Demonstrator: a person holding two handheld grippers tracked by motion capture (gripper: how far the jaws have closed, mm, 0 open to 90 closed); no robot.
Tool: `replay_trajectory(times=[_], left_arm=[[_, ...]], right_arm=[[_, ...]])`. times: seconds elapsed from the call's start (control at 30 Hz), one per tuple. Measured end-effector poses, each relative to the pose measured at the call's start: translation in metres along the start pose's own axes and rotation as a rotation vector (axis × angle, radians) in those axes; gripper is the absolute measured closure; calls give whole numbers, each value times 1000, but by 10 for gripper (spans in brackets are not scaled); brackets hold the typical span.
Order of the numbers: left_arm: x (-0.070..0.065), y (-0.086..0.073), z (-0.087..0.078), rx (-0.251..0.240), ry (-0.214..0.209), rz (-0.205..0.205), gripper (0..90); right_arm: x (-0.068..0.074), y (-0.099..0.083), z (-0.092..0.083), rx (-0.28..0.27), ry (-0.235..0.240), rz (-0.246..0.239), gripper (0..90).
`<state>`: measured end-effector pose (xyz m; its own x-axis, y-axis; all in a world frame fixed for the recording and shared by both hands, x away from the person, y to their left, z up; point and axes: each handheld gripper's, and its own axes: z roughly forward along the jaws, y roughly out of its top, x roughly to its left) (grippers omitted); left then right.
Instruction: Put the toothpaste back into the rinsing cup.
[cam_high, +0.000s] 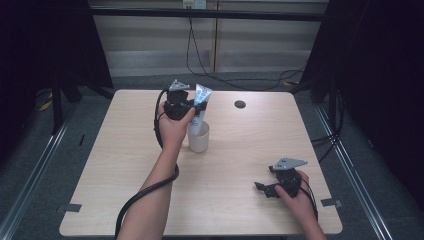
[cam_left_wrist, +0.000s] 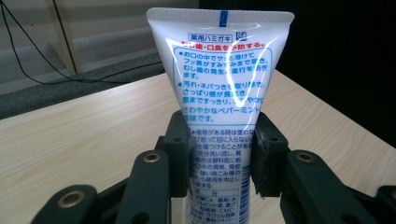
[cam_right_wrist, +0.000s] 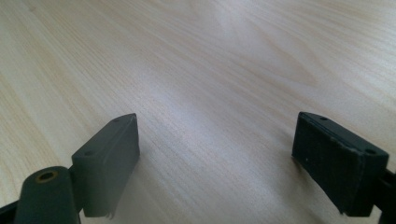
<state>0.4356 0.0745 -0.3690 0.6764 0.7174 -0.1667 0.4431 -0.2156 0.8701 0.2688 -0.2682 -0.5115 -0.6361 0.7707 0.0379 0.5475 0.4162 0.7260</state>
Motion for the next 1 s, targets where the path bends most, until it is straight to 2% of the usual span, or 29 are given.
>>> replay_trajectory(times=[0.3, 1.0], left_arm=[[0, -6, 7, 18, 21, -5, 646], [1, -19, 18, 8, 28, -12, 636]], right_arm=[[0, 0, 0, 0, 2, -1, 145], [0, 0, 0, 1, 3, -4, 145]])
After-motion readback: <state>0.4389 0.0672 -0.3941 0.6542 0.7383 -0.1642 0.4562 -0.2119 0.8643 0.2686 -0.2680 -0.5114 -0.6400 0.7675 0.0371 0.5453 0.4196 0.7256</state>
